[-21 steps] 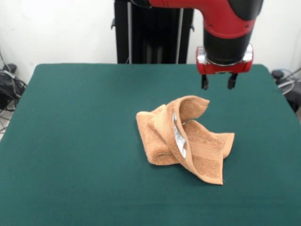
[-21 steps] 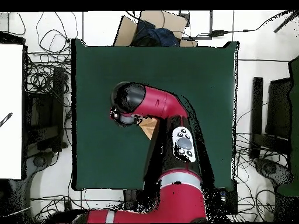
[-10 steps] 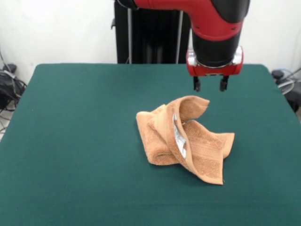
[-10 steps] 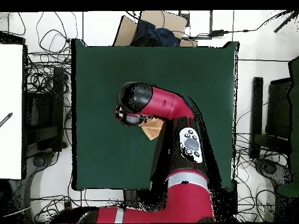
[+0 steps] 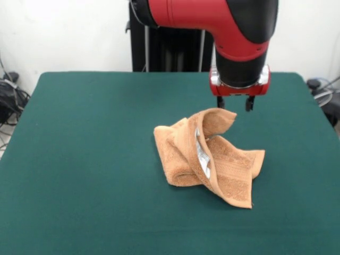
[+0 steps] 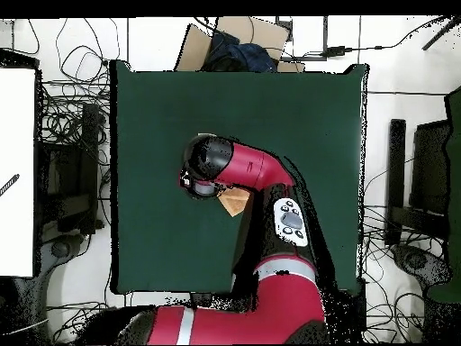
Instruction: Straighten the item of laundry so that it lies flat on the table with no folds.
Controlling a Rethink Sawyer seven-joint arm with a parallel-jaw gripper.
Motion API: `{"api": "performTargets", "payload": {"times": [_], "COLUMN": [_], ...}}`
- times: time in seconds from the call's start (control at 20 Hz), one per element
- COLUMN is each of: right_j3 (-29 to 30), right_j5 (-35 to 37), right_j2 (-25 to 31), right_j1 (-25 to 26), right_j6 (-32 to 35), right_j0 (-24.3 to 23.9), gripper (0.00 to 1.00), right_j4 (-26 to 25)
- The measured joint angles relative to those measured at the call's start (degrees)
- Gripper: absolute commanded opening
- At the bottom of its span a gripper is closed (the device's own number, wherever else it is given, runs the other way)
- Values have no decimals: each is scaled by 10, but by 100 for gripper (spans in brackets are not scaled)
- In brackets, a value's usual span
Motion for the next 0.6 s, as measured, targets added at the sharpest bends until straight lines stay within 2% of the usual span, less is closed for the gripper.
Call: {"api": "performTargets", "payload": {"times": [0.6], "right_j3": [2], "right_j5": [0], "right_j2": [2], "right_j1": [10], "right_j6": [0], "right_j0": [0], "gripper": [100], "right_j4": [0]}}
